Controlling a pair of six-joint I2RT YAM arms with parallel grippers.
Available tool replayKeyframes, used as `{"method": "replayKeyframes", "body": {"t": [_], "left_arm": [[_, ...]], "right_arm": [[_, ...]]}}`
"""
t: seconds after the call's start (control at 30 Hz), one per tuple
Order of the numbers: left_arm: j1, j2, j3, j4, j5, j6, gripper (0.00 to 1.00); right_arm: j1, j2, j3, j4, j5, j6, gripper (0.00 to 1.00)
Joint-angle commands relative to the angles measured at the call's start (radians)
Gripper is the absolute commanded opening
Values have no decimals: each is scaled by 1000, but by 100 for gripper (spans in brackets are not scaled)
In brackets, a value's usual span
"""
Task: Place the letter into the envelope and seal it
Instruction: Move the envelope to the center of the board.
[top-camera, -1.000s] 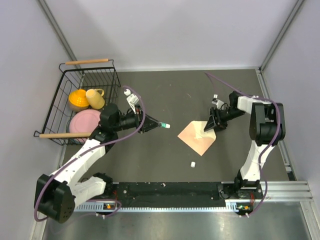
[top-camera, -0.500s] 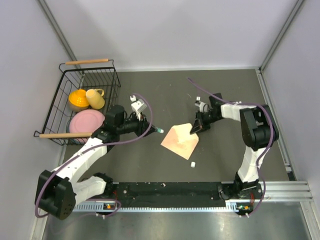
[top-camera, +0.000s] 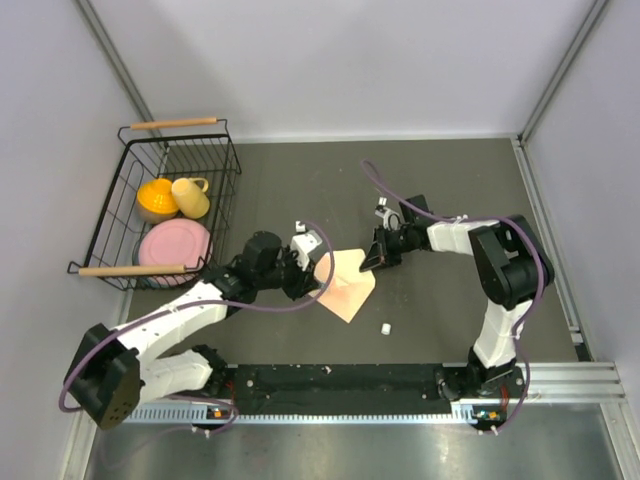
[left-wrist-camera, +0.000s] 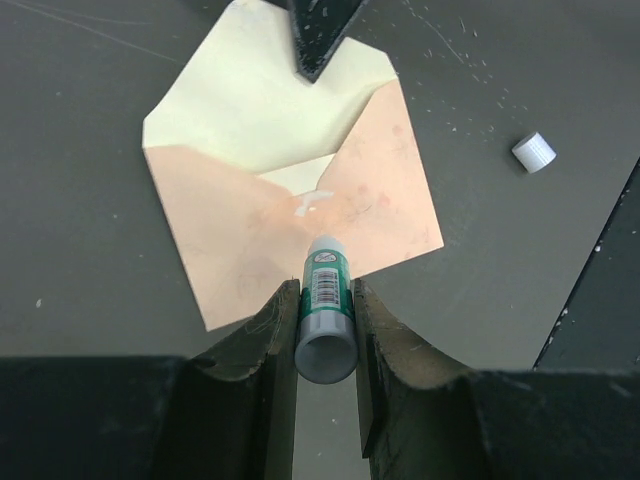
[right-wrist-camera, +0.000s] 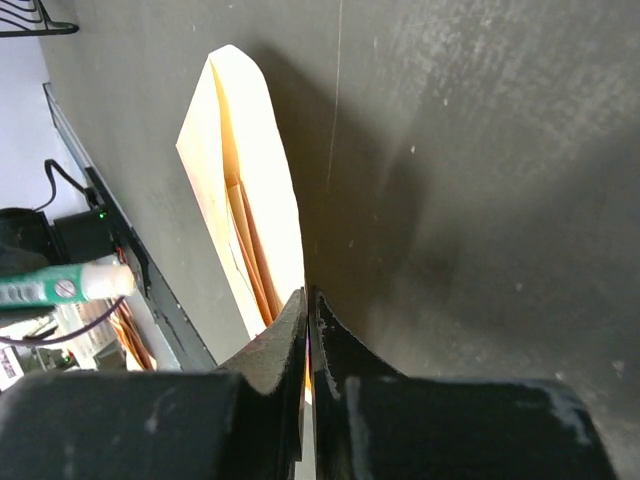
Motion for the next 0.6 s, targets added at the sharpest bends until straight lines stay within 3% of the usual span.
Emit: {"method": "replayKeyframes", "body": {"t": [0.0, 0.3, 0.57], "left_arm": [[-88, 48, -2, 100, -111, 69, 0], [-173, 190, 63, 58, -231, 149, 0], [-184, 236, 103, 110, -196, 149, 0]], "right_arm": [[30, 33, -1, 89, -14, 40, 0], [29, 24, -35, 106, -19, 51, 0], [12, -16, -64, 55, 15, -5, 0]]}}
